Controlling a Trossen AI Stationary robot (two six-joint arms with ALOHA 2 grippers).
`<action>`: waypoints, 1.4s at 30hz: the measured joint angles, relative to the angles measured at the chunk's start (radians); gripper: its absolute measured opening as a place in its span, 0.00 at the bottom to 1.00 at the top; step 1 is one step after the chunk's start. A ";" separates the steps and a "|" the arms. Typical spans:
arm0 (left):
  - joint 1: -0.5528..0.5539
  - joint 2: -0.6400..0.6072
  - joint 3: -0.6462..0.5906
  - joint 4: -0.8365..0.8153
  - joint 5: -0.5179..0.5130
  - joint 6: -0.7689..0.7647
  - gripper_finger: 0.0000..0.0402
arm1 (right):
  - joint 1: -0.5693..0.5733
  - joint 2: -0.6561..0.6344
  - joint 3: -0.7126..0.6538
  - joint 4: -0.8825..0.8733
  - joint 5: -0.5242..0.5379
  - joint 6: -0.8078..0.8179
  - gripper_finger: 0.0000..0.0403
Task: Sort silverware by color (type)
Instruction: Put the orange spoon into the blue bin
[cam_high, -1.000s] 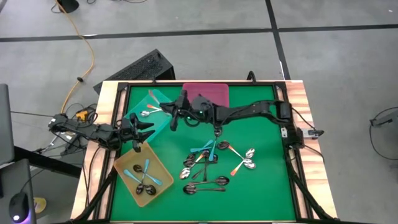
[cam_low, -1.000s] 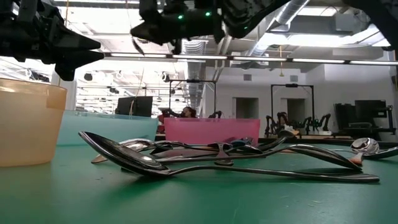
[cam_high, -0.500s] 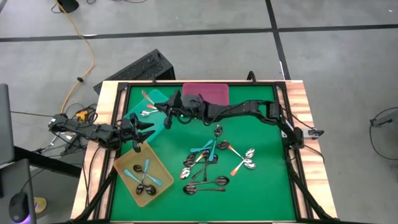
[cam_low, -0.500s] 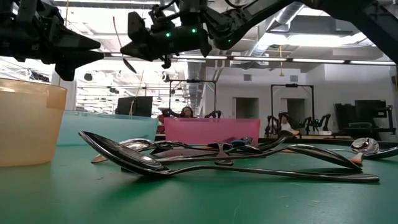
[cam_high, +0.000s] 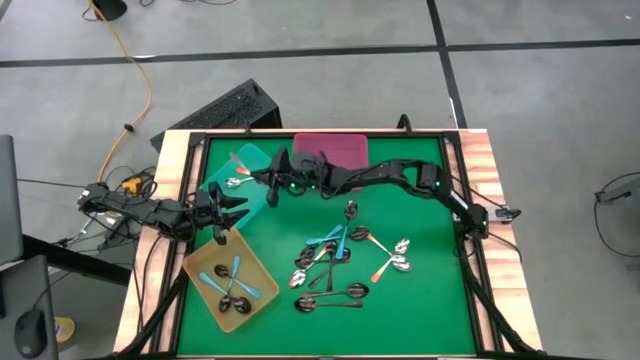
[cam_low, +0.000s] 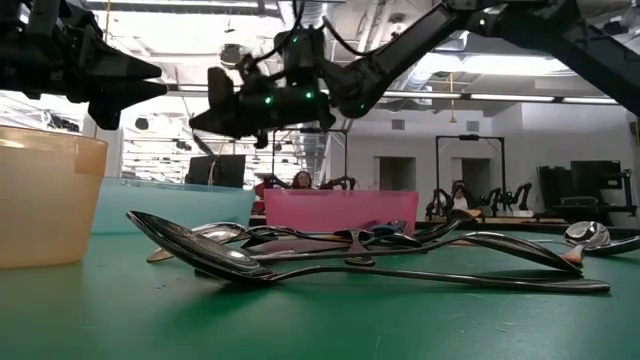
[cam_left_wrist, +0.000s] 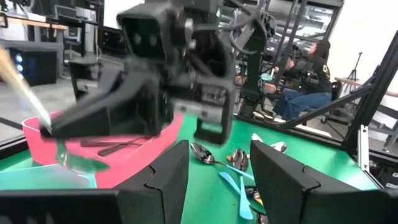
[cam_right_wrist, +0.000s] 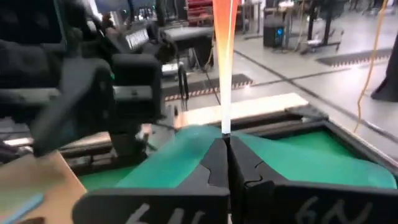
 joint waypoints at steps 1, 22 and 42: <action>0.000 0.000 0.000 -0.002 0.000 -0.001 0.39 | 0.000 0.005 0.004 0.014 0.000 -0.001 0.01; 0.000 0.000 0.000 -0.004 -0.020 0.014 0.39 | -0.032 0.090 0.006 0.099 -0.054 -0.048 0.01; 0.000 0.000 0.000 -0.006 -0.027 0.014 0.39 | -0.070 0.142 0.011 0.053 -0.072 0.032 0.01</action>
